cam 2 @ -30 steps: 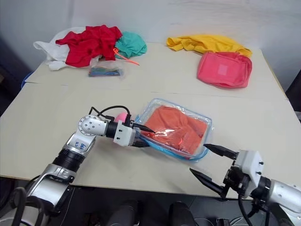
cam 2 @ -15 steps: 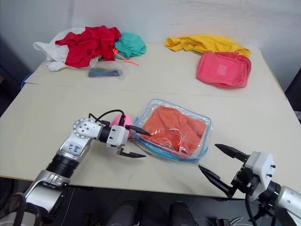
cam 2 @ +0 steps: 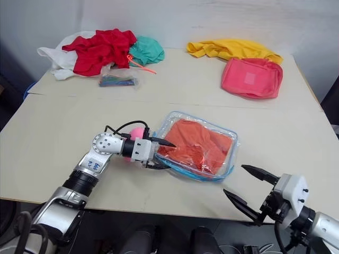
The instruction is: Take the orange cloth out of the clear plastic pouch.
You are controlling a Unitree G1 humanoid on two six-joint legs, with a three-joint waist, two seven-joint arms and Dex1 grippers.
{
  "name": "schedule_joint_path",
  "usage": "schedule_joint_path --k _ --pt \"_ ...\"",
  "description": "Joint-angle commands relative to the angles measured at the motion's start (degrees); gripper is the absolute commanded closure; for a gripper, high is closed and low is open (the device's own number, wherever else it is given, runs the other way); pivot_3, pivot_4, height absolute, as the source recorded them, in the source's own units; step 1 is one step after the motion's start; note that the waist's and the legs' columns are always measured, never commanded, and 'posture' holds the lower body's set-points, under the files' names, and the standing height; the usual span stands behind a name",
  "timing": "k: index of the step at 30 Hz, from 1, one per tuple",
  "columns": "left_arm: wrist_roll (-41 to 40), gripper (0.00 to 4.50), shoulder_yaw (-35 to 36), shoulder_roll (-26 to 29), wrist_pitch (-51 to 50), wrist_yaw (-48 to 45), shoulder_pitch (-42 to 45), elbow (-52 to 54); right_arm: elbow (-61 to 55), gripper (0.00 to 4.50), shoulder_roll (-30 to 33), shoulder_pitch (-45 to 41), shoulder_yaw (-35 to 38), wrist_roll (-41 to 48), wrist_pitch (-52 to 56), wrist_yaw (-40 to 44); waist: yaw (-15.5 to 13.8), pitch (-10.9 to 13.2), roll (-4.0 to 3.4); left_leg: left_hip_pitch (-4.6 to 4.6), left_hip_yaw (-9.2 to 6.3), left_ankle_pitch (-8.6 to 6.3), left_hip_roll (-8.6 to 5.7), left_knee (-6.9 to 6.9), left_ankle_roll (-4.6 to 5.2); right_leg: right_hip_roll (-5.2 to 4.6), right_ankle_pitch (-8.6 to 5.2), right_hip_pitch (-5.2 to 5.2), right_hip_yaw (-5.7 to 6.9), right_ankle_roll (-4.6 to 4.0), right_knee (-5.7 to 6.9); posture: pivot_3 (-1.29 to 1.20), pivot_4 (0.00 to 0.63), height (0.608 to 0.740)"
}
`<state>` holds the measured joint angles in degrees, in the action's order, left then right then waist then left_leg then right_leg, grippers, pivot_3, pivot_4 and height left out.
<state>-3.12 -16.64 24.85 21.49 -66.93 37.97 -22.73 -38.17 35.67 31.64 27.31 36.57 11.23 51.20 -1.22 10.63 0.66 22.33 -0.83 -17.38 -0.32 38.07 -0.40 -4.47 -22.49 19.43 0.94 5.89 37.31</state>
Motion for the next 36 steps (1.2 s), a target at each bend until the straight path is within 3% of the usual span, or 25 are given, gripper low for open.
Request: schedule_joint_path --k 1,8,14,22,28,36 --pt "-2.45 2.23 1.28 0.30 -2.91 -1.04 0.07 1.56 -1.64 0.00 -0.49 0.49 -0.37 0.01 -1.39 0.45 -0.01 0.00 0.00 0.00 0.01 0.00 0.00 0.00 0.00 0.00 0.00 0.00 -0.01 0.00 0.00 0.00 0.150 0.740" --pt "-7.04 4.41 2.57 -0.07 -16.41 -1.66 -1.16 6.09 -2.29 0.00 0.29 -0.89 -3.68 -0.03 -0.30 1.19 0.04 0.00 0.00 -0.01 0.00 0.00 0.00 0.00 0.00 0.00 0.00 0.00 -0.05 0.00 0.02 0.00 0.150 0.740" --pt "-6.27 4.46 3.65 -1.28 -24.95 3.90 -1.94 9.38 -5.27 0.00 2.46 -5.89 -11.06 0.02 5.65 -1.49 0.07 0.00 0.00 -0.01 -0.01 0.00 0.00 0.02 0.00 0.00 0.00 0.00 -0.07 0.00 0.03 0.00 0.150 0.740" --pt "-7.08 4.46 5.05 -5.84 -33.85 12.92 -3.61 16.78 -3.94 0.00 0.24 -24.24 -30.95 -8.49 20.00 -14.41 0.03 -0.01 0.01 0.04 -0.04 0.02 0.00 0.10 -0.03 -0.01 0.00 0.09 -0.09 0.00 0.10 0.00 0.150 0.740" --pt "-6.84 4.46 5.59 -6.17 -36.90 15.43 -4.75 20.60 0.68 0.00 -5.52 -35.22 -35.23 -14.93 25.30 -24.09 0.06 -0.01 0.01 0.06 -0.04 0.04 -0.01 0.09 -0.06 -0.01 0.00 0.14 -0.10 0.00 0.10 0.00 0.150 0.740" --pt "-6.03 4.46 4.71 -5.37 -35.45 15.18 -4.90 21.06 3.73 0.00 -6.86 -40.79 -39.60 -24.26 27.85 -30.14 0.12 -0.01 0.01 0.08 -0.03 0.04 -0.01 0.04 -0.06 -0.01 0.00 0.21 -0.10 0.00 0.13 0.00 0.150 0.740"
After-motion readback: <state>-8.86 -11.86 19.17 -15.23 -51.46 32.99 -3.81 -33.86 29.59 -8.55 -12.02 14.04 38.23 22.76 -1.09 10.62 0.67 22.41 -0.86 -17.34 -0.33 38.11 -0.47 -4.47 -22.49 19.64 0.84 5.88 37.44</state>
